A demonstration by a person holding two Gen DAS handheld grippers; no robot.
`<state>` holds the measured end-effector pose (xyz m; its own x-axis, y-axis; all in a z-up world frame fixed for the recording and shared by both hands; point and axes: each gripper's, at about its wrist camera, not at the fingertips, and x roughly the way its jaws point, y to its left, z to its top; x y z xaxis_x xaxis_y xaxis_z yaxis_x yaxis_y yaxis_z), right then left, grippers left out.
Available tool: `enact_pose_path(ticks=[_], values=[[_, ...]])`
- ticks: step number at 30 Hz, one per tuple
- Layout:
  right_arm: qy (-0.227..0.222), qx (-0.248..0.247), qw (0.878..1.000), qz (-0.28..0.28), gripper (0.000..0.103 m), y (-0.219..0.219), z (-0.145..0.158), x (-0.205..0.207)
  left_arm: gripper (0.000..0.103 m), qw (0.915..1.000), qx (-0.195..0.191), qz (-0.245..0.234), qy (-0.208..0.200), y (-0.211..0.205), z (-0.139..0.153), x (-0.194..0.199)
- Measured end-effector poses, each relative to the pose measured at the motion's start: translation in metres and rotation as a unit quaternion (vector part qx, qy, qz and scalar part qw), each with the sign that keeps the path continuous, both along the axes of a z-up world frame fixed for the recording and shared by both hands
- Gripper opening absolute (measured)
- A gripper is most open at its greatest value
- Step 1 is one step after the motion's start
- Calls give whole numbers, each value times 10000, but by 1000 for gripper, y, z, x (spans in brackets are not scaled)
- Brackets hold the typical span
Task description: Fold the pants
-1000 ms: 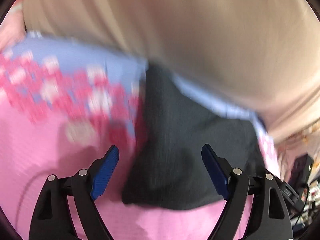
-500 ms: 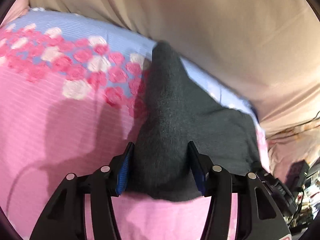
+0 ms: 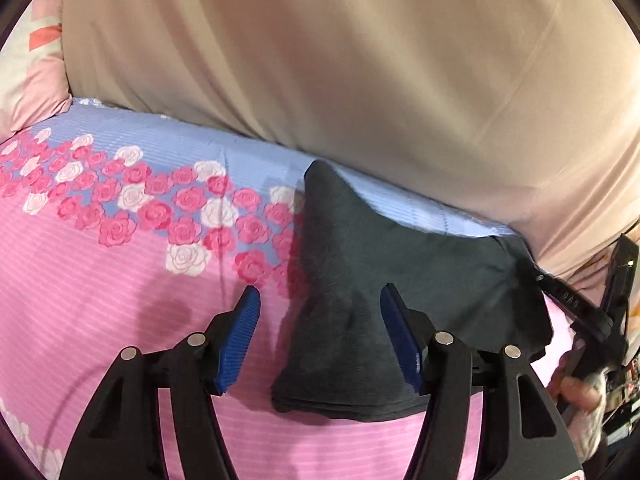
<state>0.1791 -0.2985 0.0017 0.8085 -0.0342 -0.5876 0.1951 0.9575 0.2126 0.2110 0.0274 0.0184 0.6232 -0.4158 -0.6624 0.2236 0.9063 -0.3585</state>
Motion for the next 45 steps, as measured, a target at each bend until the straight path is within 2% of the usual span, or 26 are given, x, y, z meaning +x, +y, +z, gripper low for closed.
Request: enact_pose_path(ticks=[1,2,4,6,7,8,10,13,16,18,19,20,22,24,25,28,30,32,34,36,37,39,40,41,43,45], values=[[428,129,9989,-166,15,-16,-17,5,60,10000,22,-15,41,-2,-2,1],[541,329,9977,-259,15,-24,-26,2,60,9999,66,-37,97,-2,-6,2],[504,1096,9921,-333,18,-47,-38,-21,60,9998,158,-59,68,-5,-10,2],[412,1275,9908,-174,19,-50,-32,-50,60,9996,281,-85,-20,-9,-8,-2],[393,1188,9921,-74,26,-50,-31,-59,60,9995,298,-104,-76,-10,-7,-4],[419,1067,9934,85,42,-43,-30,-71,60,9994,304,-129,-113,-12,-5,-7],[506,716,9952,432,56,-25,-33,-91,64,9991,327,-227,-171,-16,-3,-14],[690,-31,9956,638,56,-2,-45,-92,67,9984,413,-340,-195,-26,-4,-22],[919,-476,9917,762,56,9,-59,-81,68,9966,657,-422,-249,-38,-6,-28],[842,-492,9912,897,43,14,-57,-79,69,9956,775,-432,-308,-42,-8,-29],[830,-395,9916,911,29,14,-54,-77,70,9957,760,-433,-294,-42,-8,-29],[818,-399,9922,847,21,15,-51,-76,70,9959,737,-442,-266,-42,-10,-28],[663,-425,9940,757,16,20,-35,-84,71,9959,751,-453,-206,-42,-13,-26],[418,-328,9971,545,8,19,-15,-115,71,9957,803,-443,-143,-41,-16,-24],[410,-265,9982,340,0,12,-15,-126,72,9956,817,-443,-113,-41,-18,-23],[1121,-225,9933,-147,0,-9,-59,-130,76,9957,820,-431,33,-39,-25,-19],[705,292,9969,-192,2,-23,-48,-138,76,9959,794,-421,107,-37,-28,-16],[-9,332,9994,-126,3,-21,-17,-144,76,9963,743,-428,100,-35,-28,-17],[-179,434,9983,340,5,-5,3,-134,76,9959,789,-439,71,-36,-28,-18],[-180,649,9940,865,6,14,10,-112,76,9955,841,-440,42,-37,-29,-18],[-75,603,9925,1065,12,24,7,-97,76,9955,842,-443,42,-37,-29,-18],[254,166,9950,956,22,35,-10,-67,76,9958,799,-445,60,-37,-29,-18],[499,-82,9957,782,19,34,-23,-56,76,9959,787,-453,61,-37,-29,-18],[650,-201,9956,644,6,29,-34,-51,76,9959,769,-475,55,-37,-29,-18],[534,46,9970,567,0,16,-31,-61,76,9955,831,-462,-12,-38,-27,-20],[246,159,9991,294,7,9,-12,-73,76,9945,923,-466,-149,-42,-25,-24]])
